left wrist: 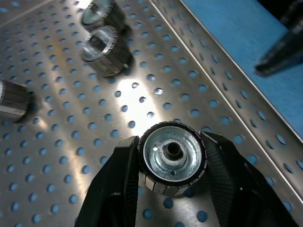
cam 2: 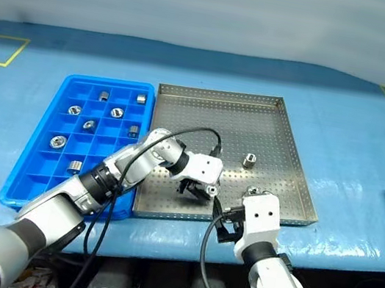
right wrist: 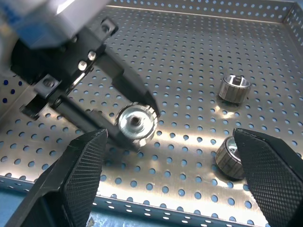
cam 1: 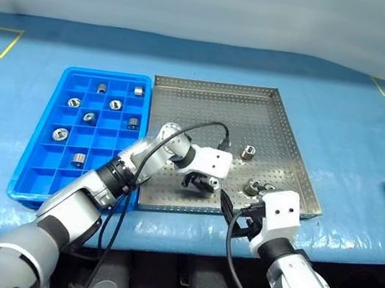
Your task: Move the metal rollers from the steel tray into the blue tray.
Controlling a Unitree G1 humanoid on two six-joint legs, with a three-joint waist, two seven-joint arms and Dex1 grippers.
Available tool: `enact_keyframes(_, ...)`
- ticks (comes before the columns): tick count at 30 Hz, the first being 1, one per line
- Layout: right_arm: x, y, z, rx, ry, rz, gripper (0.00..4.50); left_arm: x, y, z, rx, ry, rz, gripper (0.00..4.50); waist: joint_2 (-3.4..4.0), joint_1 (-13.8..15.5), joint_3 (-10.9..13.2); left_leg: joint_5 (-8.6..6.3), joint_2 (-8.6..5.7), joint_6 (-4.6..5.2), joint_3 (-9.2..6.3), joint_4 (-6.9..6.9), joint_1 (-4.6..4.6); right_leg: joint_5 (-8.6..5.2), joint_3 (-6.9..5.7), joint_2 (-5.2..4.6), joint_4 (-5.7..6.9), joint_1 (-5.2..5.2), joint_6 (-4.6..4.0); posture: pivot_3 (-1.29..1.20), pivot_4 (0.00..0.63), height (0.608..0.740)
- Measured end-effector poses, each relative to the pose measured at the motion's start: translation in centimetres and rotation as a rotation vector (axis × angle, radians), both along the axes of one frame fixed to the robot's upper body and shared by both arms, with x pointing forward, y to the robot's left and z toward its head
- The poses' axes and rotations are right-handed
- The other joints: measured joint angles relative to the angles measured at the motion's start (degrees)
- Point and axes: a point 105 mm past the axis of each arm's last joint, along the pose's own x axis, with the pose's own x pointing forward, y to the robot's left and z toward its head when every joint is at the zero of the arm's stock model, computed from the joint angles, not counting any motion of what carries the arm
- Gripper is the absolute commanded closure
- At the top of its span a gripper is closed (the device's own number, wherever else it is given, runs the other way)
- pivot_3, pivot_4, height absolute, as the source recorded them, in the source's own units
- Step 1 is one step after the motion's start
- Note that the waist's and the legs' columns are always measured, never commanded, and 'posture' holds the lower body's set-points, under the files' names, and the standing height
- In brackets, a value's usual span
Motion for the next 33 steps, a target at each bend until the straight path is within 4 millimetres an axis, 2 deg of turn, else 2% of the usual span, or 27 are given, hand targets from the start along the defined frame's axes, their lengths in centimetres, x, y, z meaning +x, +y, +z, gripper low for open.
enact_keyframes(2,0.4,0.4,0.4,0.001,-0.022,0.027,0.00,0.9,-0.1,2.8,-0.146,0.010,0.117,2.79,0.00,0.15,0.00,0.00,0.00,0.00,-0.01,0.01,0.01,0.01,0.00,0.01,0.00,0.02,0.02,-0.13,0.150,0.740)
enact_keyframes(5,1.0,1.5,1.0,0.001,-0.049,0.096,0.00,2.3,1.3,6.8,-0.361,0.019,0.321,2.79,0.01,0.33,-0.01,0.00,0.01,0.00,-0.04,0.00,0.09,0.02,0.02,0.08,0.01,0.07,0.04,-0.07,0.150,0.740)
enact_keyframes(7,1.5,2.2,1.0,-0.011,-0.049,0.148,0.00,2.8,2.9,8.2,-0.460,0.015,0.442,2.79,0.01,0.60,-0.01,0.01,0.01,0.00,-0.05,-0.01,0.14,0.03,0.03,0.11,0.03,0.10,0.04,-0.01,0.150,0.740)
enact_keyframes(10,2.4,3.4,1.2,-0.016,-0.057,0.238,0.00,3.6,6.7,9.0,-0.581,-0.004,0.675,2.79,-0.02,1.57,0.01,0.02,0.01,0.01,-0.07,0.00,0.18,0.04,0.03,0.15,0.10,0.11,0.06,0.08,0.150,0.740)
enact_keyframes(15,3.9,5.3,2.0,-0.045,-0.082,0.400,0.00,2.9,12.8,9.0,-0.611,-0.093,0.961,2.79,-0.07,4.46,0.04,0.02,-0.01,0.01,-0.08,0.01,0.18,0.05,0.04,0.15,0.07,0.14,0.07,0.22,0.150,0.740)
enact_keyframes(18,4.6,6.6,2.3,-0.055,-0.088,0.497,0.00,1.8,15.7,8.2,-0.574,-0.139,1.100,2.79,-0.10,6.79,0.05,0.02,-0.02,0.00,-0.04,0.00,0.13,0.06,-0.04,0.14,-0.01,0.17,0.07,0.30,0.150,0.740)
enact_keyframes(21,5.0,7.7,2.2,-0.062,-0.075,0.575,0.00,0.6,17.9,7.3,-0.558,-0.144,1.216,2.79,-0.13,8.81,0.08,0.02,-0.03,0.00,-0.05,0.02,0.03,0.06,-0.16,0.11,-0.07,0.16,0.07,0.37,0.150,0.740)
enact_keyframes(26,4.8,9.5,2.2,-0.059,-0.076,0.704,0.00,-1.8,20.5,6.0,-0.519,-0.170,1.375,2.79,-0.15,12.00,0.08,0.02,-0.04,0.00,-0.11,0.02,-0.04,0.05,-0.29,0.08,-0.10,0.17,0.05,0.44,0.150,0.740)
enact_keyframes(33,4.7,10.8,1.7,-0.055,-0.063,0.806,0.00,-4.7,22.7,4.0,-0.444,-0.159,1.529,2.79,-0.14,16.18,0.08,0.02,0.03,-0.06,-0.17,0.02,-0.04,0.00,-0.44,0.08,-0.07,0.15,-0.03,0.52,0.150,0.740)
